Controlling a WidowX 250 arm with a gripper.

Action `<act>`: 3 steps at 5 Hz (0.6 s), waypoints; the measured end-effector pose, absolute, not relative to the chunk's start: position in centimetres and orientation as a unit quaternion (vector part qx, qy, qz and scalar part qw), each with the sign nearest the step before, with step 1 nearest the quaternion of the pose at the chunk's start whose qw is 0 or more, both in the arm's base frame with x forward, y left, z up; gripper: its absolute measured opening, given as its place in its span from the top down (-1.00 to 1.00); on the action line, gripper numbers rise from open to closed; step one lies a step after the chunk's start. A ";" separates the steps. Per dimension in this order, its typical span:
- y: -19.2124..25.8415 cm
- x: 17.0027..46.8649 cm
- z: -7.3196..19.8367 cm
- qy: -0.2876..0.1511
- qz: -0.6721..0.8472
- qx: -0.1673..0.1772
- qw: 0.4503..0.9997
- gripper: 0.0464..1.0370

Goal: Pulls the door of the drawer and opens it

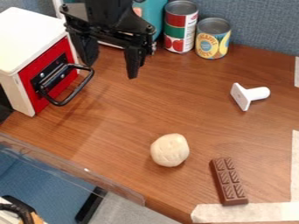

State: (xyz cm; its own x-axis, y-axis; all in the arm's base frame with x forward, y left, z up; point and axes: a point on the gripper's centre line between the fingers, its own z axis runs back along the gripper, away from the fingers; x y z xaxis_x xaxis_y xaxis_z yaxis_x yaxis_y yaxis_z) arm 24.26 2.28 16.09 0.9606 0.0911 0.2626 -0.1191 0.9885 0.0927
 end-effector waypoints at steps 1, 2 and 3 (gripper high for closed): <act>2.3 24.2 15.5 -0.120 0.054 0.055 0.990 -0.92; 3.4 25.3 13.3 -0.111 0.064 0.067 0.990 -0.92; 5.2 26.5 11.4 -0.108 0.078 0.082 0.988 -0.92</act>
State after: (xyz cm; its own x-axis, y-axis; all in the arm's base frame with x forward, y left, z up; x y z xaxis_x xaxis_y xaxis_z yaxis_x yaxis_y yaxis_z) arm 26.54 5.19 11.39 0.9644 0.1361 0.2266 -0.1718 0.9743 0.1460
